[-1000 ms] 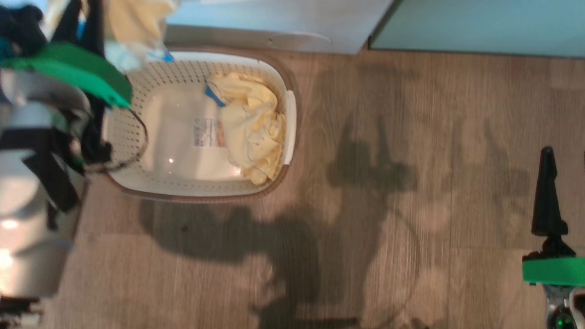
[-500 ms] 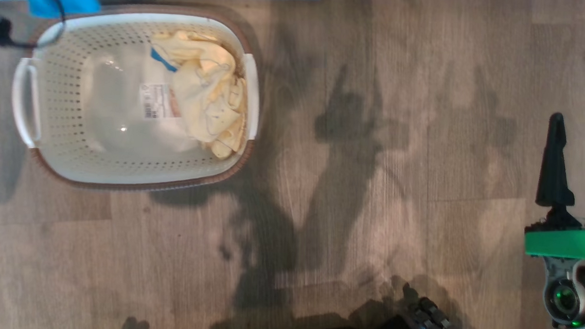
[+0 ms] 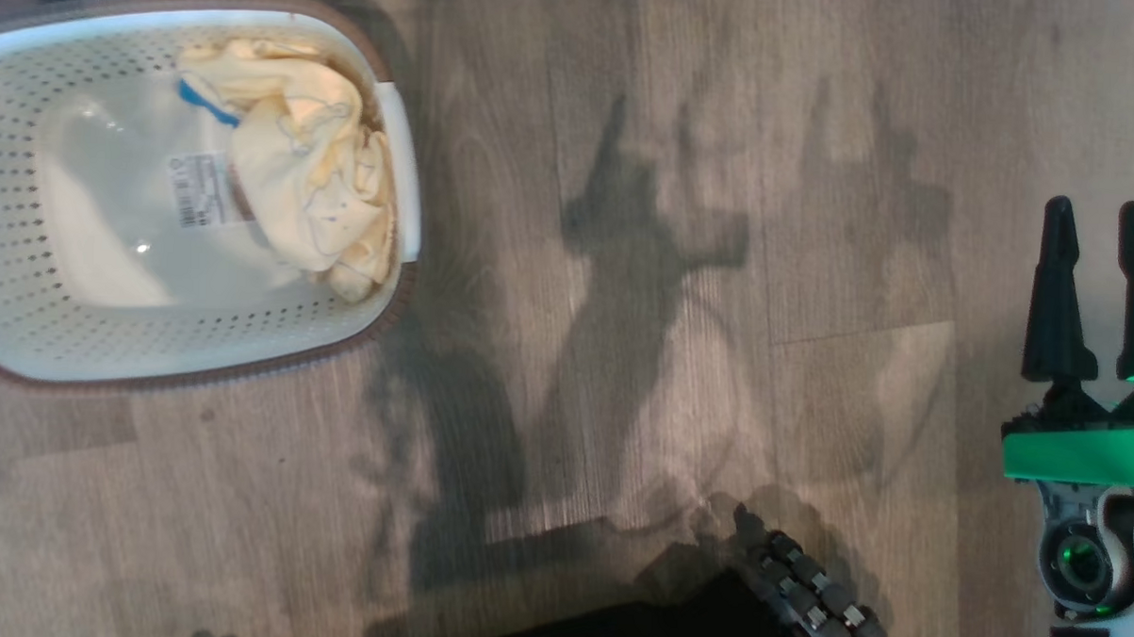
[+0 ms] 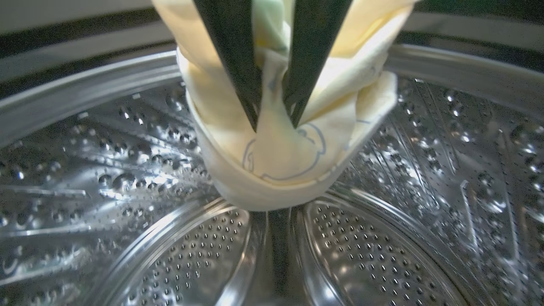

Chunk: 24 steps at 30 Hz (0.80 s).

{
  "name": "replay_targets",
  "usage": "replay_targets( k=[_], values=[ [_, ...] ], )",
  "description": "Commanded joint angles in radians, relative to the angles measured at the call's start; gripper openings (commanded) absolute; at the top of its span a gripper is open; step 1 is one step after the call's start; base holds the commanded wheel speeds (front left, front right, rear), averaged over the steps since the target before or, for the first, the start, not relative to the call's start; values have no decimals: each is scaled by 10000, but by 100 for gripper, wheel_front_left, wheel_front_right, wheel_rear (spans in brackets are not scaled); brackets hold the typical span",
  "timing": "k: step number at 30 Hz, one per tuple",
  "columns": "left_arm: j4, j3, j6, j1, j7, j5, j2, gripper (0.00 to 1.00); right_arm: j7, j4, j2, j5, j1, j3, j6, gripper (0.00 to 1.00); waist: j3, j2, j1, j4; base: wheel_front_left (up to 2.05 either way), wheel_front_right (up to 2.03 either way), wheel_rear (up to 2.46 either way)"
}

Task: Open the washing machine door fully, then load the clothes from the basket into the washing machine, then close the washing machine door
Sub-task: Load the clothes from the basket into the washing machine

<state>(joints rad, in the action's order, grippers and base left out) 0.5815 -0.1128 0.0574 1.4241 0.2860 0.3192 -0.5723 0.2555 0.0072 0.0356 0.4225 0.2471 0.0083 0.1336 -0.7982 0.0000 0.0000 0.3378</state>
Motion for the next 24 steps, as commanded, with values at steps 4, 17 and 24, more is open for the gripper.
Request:
replay_targets(
  k=[4, 17, 24],
  values=[
    [130, 3, 42, 1147, -746, -355, -744, 0, 62, -200, 147, 170, -92, 217, -29, 100, -155, 0, 0, 287, 0, 0, 0],
    [2104, 76, 151, 2125, -2548, -67, -422, 0, 62, -216, 147, 571, 31, 358, -29, 100, -560, 0, 0, 383, 0, 0, 0],
    [2886, 57, 238, 2424, -2667, 180, -204, 100, 62, -162, 147, 576, 143, 352, -29, 100, -630, 0, 0, 340, 0, 0, 0]
  ],
)
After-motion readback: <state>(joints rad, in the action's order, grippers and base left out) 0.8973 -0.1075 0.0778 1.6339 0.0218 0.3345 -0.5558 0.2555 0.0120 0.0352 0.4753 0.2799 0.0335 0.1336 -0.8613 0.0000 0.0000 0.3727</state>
